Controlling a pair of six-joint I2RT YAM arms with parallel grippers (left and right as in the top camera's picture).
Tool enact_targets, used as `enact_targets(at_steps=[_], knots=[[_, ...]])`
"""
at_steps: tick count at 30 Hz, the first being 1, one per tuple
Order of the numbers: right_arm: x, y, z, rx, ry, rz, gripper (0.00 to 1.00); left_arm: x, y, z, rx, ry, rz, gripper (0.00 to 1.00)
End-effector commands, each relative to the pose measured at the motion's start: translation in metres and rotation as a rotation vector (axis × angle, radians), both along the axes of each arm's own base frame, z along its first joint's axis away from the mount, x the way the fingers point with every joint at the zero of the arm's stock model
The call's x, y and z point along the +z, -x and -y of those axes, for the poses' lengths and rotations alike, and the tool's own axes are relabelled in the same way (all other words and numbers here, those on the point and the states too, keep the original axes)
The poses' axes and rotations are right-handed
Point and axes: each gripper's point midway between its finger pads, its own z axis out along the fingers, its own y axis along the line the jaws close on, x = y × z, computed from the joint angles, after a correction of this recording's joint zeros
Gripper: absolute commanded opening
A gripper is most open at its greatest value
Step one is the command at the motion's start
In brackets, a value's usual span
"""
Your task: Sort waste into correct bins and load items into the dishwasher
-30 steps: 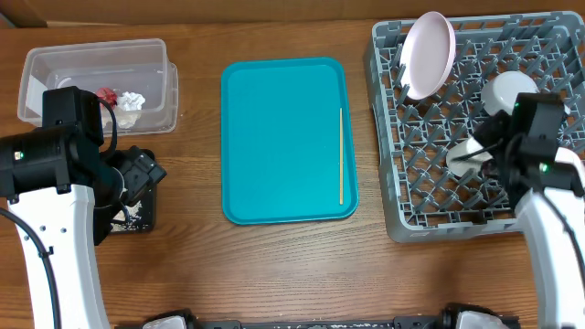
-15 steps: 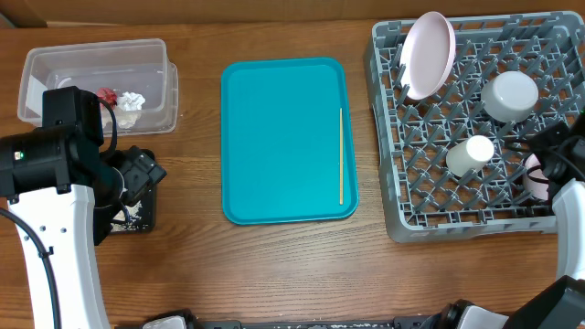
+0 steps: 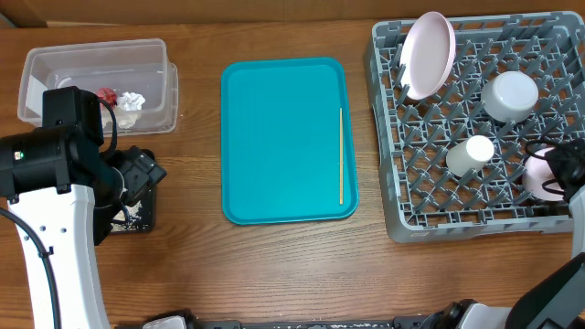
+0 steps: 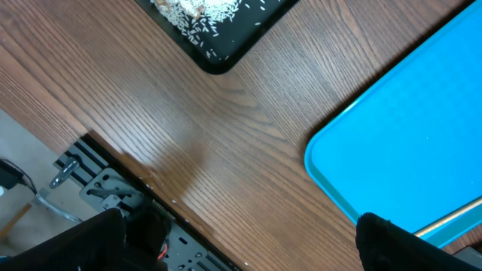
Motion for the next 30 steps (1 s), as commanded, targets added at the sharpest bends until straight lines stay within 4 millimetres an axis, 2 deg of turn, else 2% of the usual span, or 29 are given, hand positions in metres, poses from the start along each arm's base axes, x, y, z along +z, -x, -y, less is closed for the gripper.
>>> enact_targets(at_steps=[1, 6, 10, 12, 16, 19, 22, 26, 27, 28, 30], knots=[[-0.001, 0.006, 0.007, -0.021, 0.015, -0.015, 0.04, -0.001, 0.000, -0.003, 0.007, -0.015, -0.009, 1.00], [-0.003, 0.011, 0.007, -0.031, 0.014, -0.038, 0.04, -0.001, 0.000, -0.003, 0.007, -0.015, -0.009, 1.00], [-0.007, 0.034, 0.014, -0.162, 0.027, -0.102, 0.04, -0.001, 0.000, -0.003, 0.007, -0.015, -0.009, 1.00], [-0.008, 0.038, 0.013, -0.190, 0.014, -0.113, 0.04, -0.001, 0.000, -0.003, 0.007, -0.015, -0.009, 1.00], [0.001, 0.038, 0.012, -0.206, 0.001, -0.109, 0.04, -0.001, 0.000, -0.003, 0.007, -0.015, -0.009, 1.00], [0.015, 0.028, 0.007, -0.170, -0.033, -0.062, 0.04, -0.001, 0.000, -0.003, 0.007, -0.015, -0.009, 1.00], [0.043, 0.010, -0.008, -0.093, -0.090, 0.042, 0.04, -0.001, 0.000, -0.003, 0.007, -0.015, -0.009, 1.00], [0.102, -0.006, -0.032, 0.024, -0.119, 0.230, 0.04, -0.001, 0.000, -0.003, 0.007, -0.015, -0.009, 1.00], [0.118, -0.008, -0.041, 0.061, -0.123, 0.283, 0.04, -0.001, 0.000, -0.003, 0.007, -0.015, -0.009, 1.00], [0.143, -0.010, -0.057, 0.126, -0.131, 0.368, 0.04, -0.001, 0.000, -0.003, 0.007, -0.015, -0.009, 1.00], [0.174, -0.011, -0.082, 0.235, -0.155, 0.473, 0.04, -0.001, 0.000, -0.003, 0.007, -0.015, -0.009, 1.00]])
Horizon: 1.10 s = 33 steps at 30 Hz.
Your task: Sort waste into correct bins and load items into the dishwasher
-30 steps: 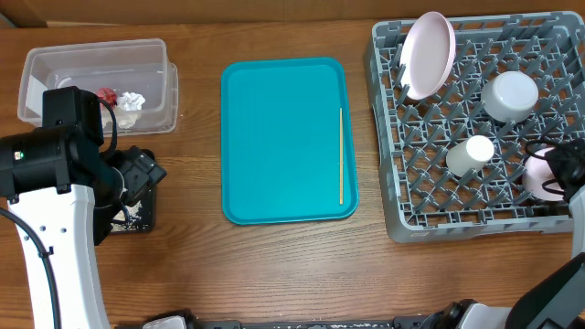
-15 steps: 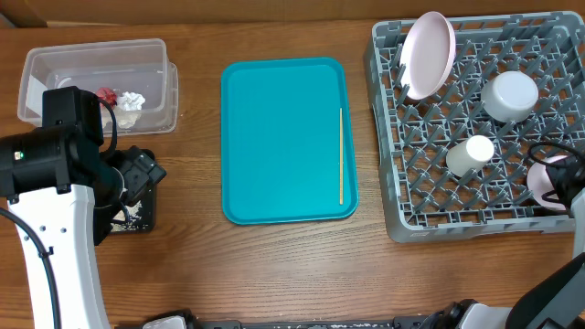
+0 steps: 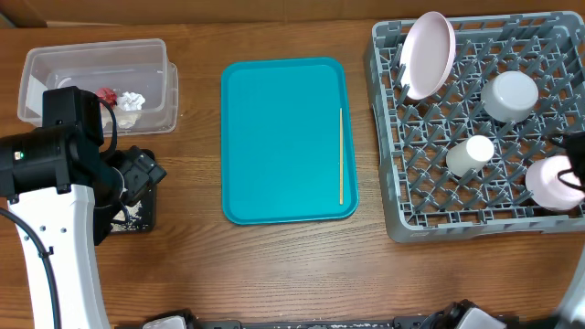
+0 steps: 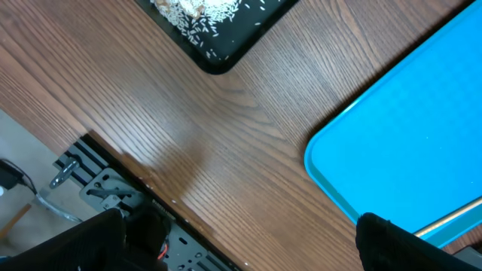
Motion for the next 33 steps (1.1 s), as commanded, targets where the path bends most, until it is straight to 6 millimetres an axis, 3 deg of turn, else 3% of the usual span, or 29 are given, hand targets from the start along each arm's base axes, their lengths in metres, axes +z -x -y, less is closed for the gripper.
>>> enact_targets(at_steps=[1, 2, 5, 7, 11, 19, 25, 29, 33], knots=[[0.090, -0.009, -0.063, 0.268, -0.032, 0.312, 0.08, -0.001, 0.000, -0.003, 0.007, -0.014, -0.009, 1.00], [0.105, -0.007, -0.081, 0.355, -0.031, 0.365, 0.14, -0.001, 0.000, -0.003, 0.007, -0.014, -0.009, 1.00], [0.142, 0.005, -0.139, 0.647, -0.015, 0.505, 0.58, -0.001, 0.000, -0.003, 0.007, -0.014, -0.009, 1.00], [0.155, 0.016, -0.171, 0.799, -0.004, 0.558, 1.00, -0.001, 0.000, -0.003, 0.007, -0.014, -0.009, 1.00], [0.150, 0.031, -0.216, 0.979, -0.038, 0.549, 1.00, -0.001, 0.000, -0.003, 0.007, -0.014, -0.009, 1.00], [0.085, 0.062, -0.287, 1.171, -0.353, 0.291, 1.00, -0.001, 0.000, -0.003, 0.007, -0.014, -0.009, 1.00], [0.048, 0.088, -0.319, 1.321, -0.358, 0.082, 0.96, -0.001, 0.000, -0.003, 0.007, -0.014, -0.009, 1.00], [0.044, 0.104, -0.343, 1.426, -0.360, 0.035, 0.86, -0.001, 0.000, -0.003, 0.007, -0.014, -0.009, 1.00], [0.037, 0.114, -0.356, 1.442, -0.361, -0.038, 0.84, -0.001, 0.000, -0.003, 0.007, -0.014, -0.009, 1.00]])
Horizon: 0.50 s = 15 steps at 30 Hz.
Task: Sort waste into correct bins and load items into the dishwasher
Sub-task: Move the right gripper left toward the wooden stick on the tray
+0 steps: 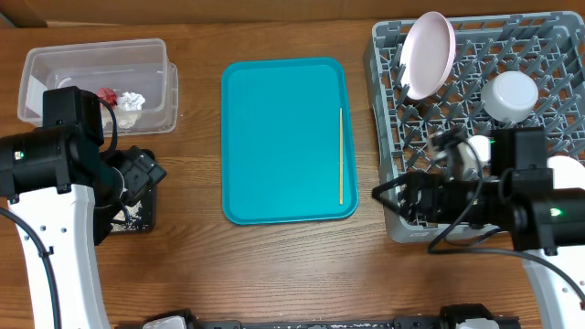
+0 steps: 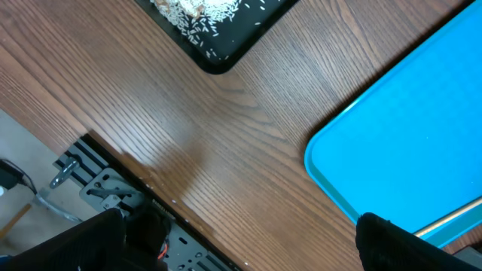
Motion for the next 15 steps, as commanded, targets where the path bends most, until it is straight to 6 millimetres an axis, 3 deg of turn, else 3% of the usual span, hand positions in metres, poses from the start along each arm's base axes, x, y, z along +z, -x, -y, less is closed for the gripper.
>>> enact_targets(at_steps=[1, 6, 15], knots=[[-0.011, 0.004, -0.001, -0.028, 0.084, -0.031, 0.84, -0.001, 0.000, -0.003, 0.007, -0.015, -0.009, 1.00], [-0.028, 0.003, 0.006, -0.131, 0.212, -0.100, 0.85, -0.001, 0.000, -0.003, 0.007, -0.015, -0.009, 1.00], [-0.034, 0.009, -0.005, -0.155, 0.278, -0.117, 0.91, -0.001, 0.000, -0.003, 0.007, -0.015, -0.009, 1.00]])
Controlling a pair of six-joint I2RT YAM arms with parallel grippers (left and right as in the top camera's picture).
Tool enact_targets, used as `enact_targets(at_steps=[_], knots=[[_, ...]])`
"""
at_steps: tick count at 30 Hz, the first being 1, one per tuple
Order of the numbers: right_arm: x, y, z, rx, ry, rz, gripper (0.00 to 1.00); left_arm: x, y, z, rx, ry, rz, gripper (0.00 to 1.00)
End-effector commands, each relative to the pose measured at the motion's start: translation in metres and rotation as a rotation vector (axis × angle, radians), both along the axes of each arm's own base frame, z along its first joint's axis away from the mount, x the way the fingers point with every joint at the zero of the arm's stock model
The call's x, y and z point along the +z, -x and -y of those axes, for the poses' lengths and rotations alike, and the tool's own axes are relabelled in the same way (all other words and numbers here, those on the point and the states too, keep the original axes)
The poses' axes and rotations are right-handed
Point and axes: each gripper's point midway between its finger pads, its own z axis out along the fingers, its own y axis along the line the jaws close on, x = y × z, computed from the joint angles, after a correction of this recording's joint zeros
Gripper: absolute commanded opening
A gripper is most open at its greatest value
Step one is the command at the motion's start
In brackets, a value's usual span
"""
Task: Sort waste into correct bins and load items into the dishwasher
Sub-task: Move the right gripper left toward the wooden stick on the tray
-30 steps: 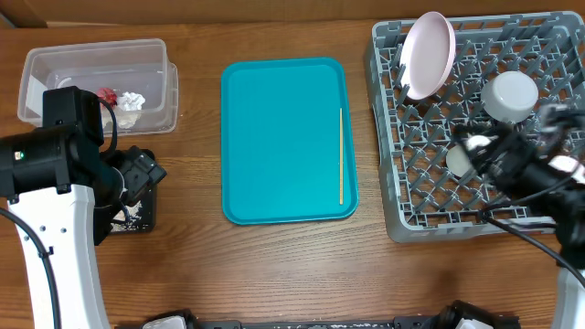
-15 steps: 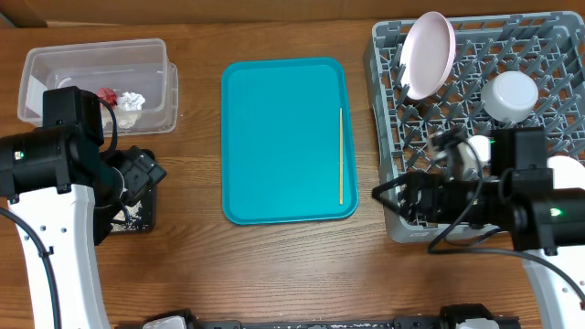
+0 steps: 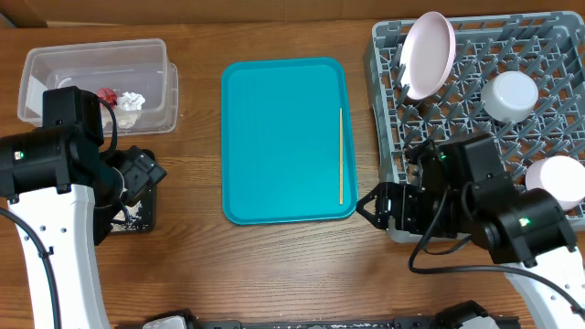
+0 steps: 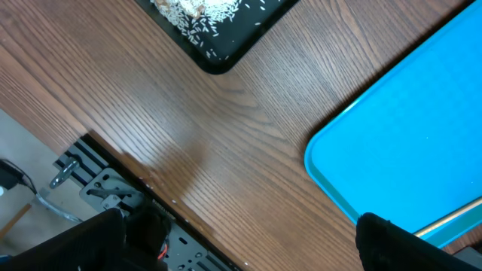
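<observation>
A thin wooden stick lies along the right side of the teal tray; its end also shows in the left wrist view. My right gripper is open just off the tray's near right corner, below the stick, holding nothing. My left gripper stands open over bare wood, its fingers wide apart, beside the black tray of rice. The grey dish rack holds a pink plate, a white bowl and a pink bowl.
A clear plastic bin with crumpled waste stands at the back left. The black rice tray sits under my left arm. My right arm covers the rack's near left part. The table's front edge and rail are close by.
My right arm has moved left: its gripper was over the rack's front edge and is now past the rack's corner, by the tray's near right corner. The left arm has not moved.
My right gripper was at the pink bowl in the rack's far right. A second later it was drawn back to the edge of view and the bowl rested in the rack. It then stood over the rack's front, and is now beside the tray. The left arm stayed still.
</observation>
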Motion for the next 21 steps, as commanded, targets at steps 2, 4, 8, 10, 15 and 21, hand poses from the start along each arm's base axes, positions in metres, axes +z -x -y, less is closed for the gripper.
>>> enact_targets(at_steps=[2, 4, 8, 10, 15, 21], knots=[[0.000, -0.003, -0.001, -0.050, 0.023, 0.007, 0.94, -0.001, 0.000, -0.003, 0.007, -0.015, -0.009, 1.00], [0.001, -0.004, -0.005, -0.054, 0.014, 0.007, 0.98, -0.001, 0.000, -0.003, 0.007, -0.015, -0.009, 1.00], [0.001, -0.006, -0.008, -0.057, 0.008, 0.007, 1.00, -0.001, 0.000, -0.003, 0.007, -0.015, -0.009, 1.00], [0.000, -0.007, -0.008, -0.058, 0.010, 0.003, 1.00, -0.001, 0.000, -0.003, 0.007, -0.015, -0.009, 1.00], [-0.002, -0.014, -0.011, -0.058, 0.007, 0.007, 0.96, -0.001, 0.000, -0.003, 0.007, -0.015, -0.009, 1.00], [0.008, -0.039, -0.023, -0.055, -0.043, 0.100, 1.00, -0.001, 0.000, -0.003, 0.007, -0.015, -0.009, 1.00]])
